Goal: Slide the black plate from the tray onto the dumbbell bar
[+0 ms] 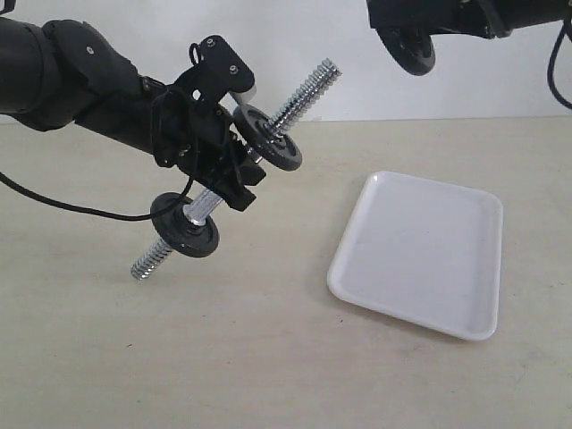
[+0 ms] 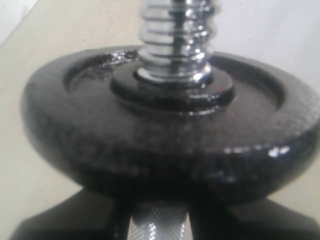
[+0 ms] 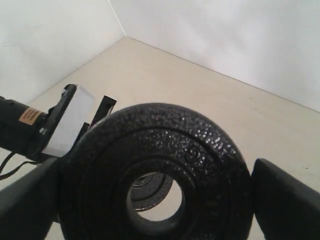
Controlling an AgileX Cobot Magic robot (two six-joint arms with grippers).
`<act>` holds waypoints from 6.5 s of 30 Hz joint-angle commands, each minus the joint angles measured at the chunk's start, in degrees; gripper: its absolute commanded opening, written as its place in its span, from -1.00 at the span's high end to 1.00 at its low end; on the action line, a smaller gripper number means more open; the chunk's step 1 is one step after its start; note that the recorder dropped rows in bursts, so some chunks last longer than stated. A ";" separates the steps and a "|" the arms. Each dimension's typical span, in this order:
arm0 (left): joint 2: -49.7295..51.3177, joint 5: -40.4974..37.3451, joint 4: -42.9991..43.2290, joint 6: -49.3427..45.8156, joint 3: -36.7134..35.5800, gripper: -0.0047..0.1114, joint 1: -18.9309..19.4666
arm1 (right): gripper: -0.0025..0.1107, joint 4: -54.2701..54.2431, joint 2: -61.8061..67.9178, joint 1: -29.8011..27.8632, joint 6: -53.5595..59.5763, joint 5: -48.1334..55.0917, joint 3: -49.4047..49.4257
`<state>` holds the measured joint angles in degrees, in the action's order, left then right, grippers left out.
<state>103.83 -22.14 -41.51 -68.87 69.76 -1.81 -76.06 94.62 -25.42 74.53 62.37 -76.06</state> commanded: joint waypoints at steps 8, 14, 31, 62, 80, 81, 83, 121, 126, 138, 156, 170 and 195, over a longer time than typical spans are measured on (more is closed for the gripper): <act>-2.50 1.94 -3.97 1.74 1.69 0.85 0.10 | 0.96 -6.47 4.73 -1.41 5.20 7.59 -1.26; -2.50 0.77 -3.69 1.29 1.69 0.85 0.10 | 0.96 -7.74 7.21 -1.41 7.20 7.59 -1.26; -2.50 -1.46 -3.69 0.95 1.69 0.85 0.01 | 0.96 -9.26 7.77 0.67 7.40 7.59 -1.26; -2.50 -3.65 -3.69 0.95 1.69 0.85 -0.01 | 0.96 -7.15 9.94 4.38 7.92 7.59 -1.26; -2.50 -4.06 -3.69 0.95 1.69 0.85 -0.01 | 0.96 -6.08 11.17 8.77 7.92 7.59 -1.26; -2.50 -4.06 -3.69 0.95 1.69 0.85 -0.01 | 0.96 -6.08 11.17 8.77 7.92 7.59 -1.26; -2.50 -4.06 -3.69 0.95 1.69 0.85 -0.01 | 0.96 -6.08 11.17 8.77 7.92 7.59 -1.26; -2.50 -3.46 -1.97 -0.21 1.69 0.85 -0.01 | 0.96 2.01 10.96 8.33 1.85 7.59 -8.07; -2.50 -3.25 -1.97 -0.40 1.69 0.85 -0.01 | 0.96 2.01 10.96 8.33 1.85 7.59 -8.07; -2.50 -2.35 -1.97 -0.40 1.69 0.85 -0.01 | 0.96 2.00 10.09 8.29 1.85 7.59 -8.07; -2.50 -1.56 -1.97 -0.40 1.69 0.85 -0.01 | 0.96 4.63 7.24 5.97 1.19 7.59 -8.07; -2.50 -1.68 -1.97 -0.56 1.69 0.85 -0.01 | 0.96 3.20 7.24 0.85 2.43 7.59 -8.07; -4.62 -0.96 -5.42 -3.61 1.69 0.85 -0.01 | 0.96 1.87 9.03 5.40 3.01 7.59 -8.07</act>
<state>103.70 -28.12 -41.75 -72.07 69.50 -1.68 -69.76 104.58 -19.95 77.19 69.28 -83.29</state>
